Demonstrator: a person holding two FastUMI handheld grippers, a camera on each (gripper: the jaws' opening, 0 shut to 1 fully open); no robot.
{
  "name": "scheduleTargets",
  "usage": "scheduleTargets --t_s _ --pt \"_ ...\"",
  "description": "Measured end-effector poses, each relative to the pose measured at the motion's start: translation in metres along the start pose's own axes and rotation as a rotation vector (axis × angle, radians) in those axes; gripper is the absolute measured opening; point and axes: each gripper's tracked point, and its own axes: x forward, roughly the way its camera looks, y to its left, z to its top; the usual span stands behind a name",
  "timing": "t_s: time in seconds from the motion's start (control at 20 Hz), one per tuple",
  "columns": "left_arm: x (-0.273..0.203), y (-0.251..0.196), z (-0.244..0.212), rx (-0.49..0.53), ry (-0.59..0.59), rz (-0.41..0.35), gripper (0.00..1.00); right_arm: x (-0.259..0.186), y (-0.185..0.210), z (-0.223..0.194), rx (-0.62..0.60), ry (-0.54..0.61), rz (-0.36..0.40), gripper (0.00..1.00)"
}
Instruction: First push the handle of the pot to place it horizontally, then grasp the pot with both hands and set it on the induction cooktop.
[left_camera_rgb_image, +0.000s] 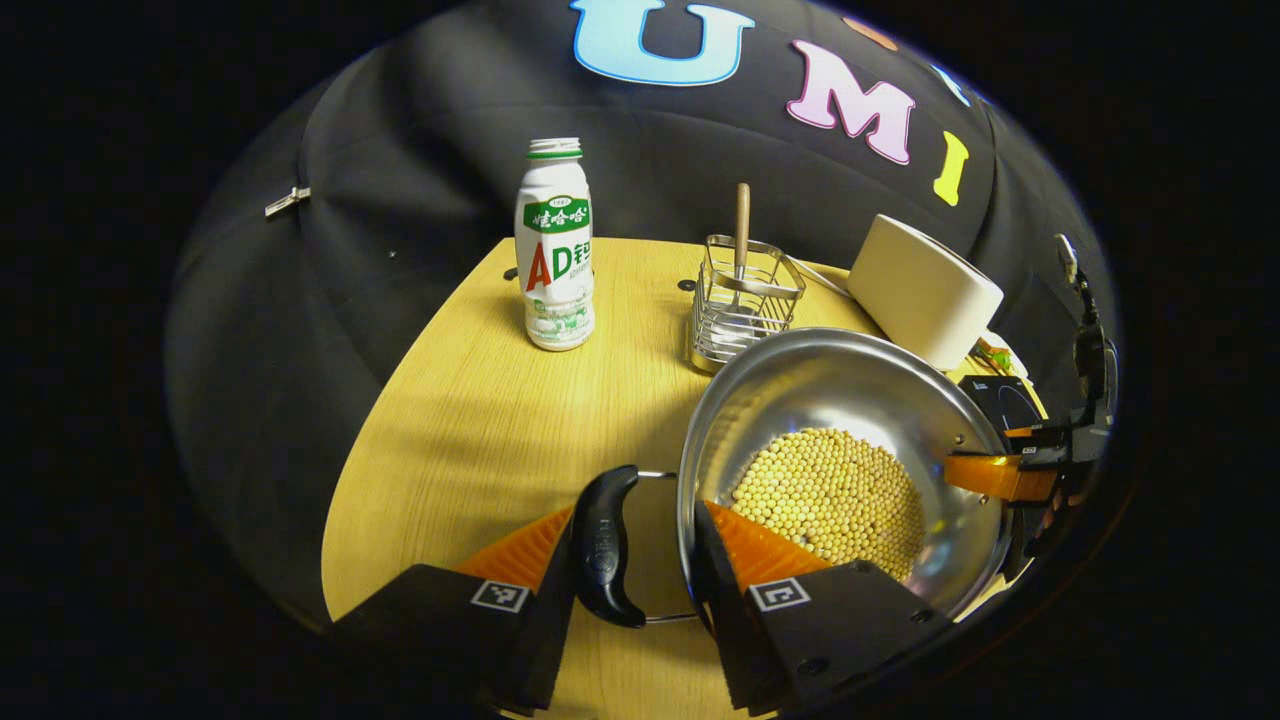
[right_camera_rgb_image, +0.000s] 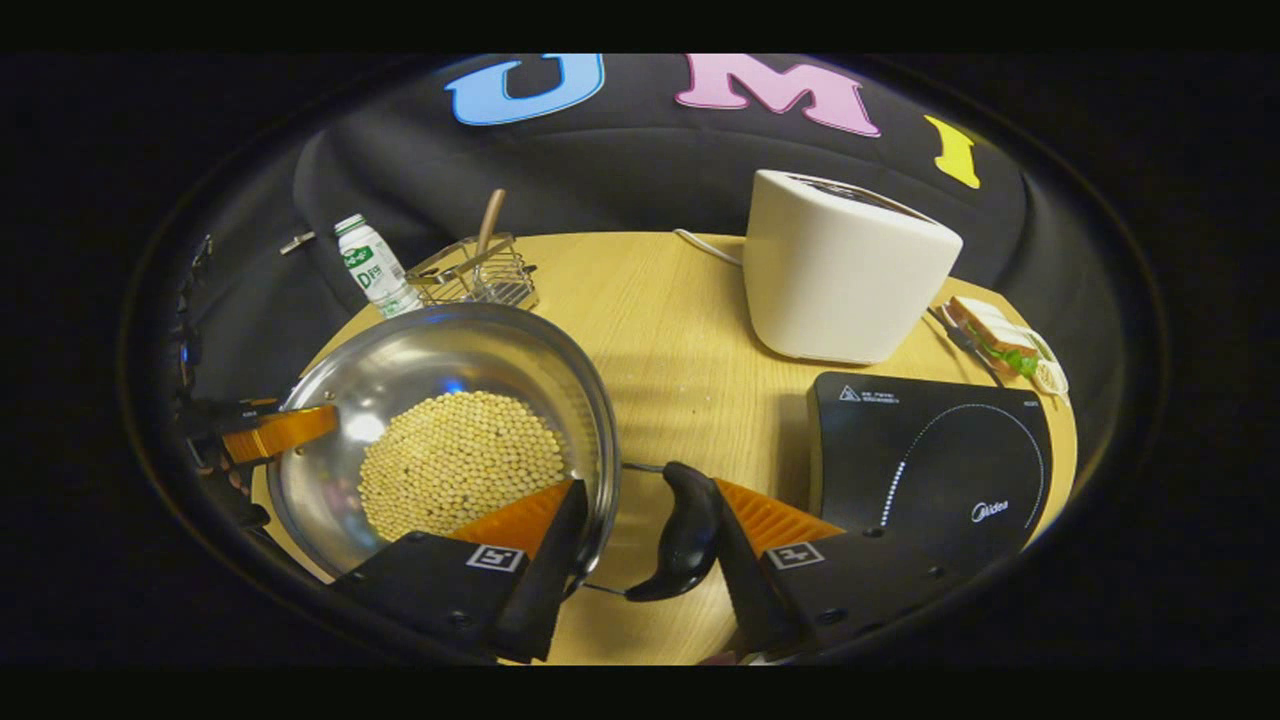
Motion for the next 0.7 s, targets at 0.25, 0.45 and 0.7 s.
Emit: scheduleTargets --t_s 0.25,0.45,0.7 --pt "-0.006 -0.003 0.003 -0.012 -0.01 0.026 0.59 -0.006 -0.002 0.002 0.046 0.027 0.016 0.51" --pt "-0.029 -0.012 0.011 0.002 -0.023 0.038 0.57 -0.029 -0.007 0.01 0.039 0.015 0.03 0.55" --pt "-0.063 -0.042 0.031 0.032 -0.024 0.048 0.58 -0.068 -0.029 0.026 0.038 0.001 0.037 0.55"
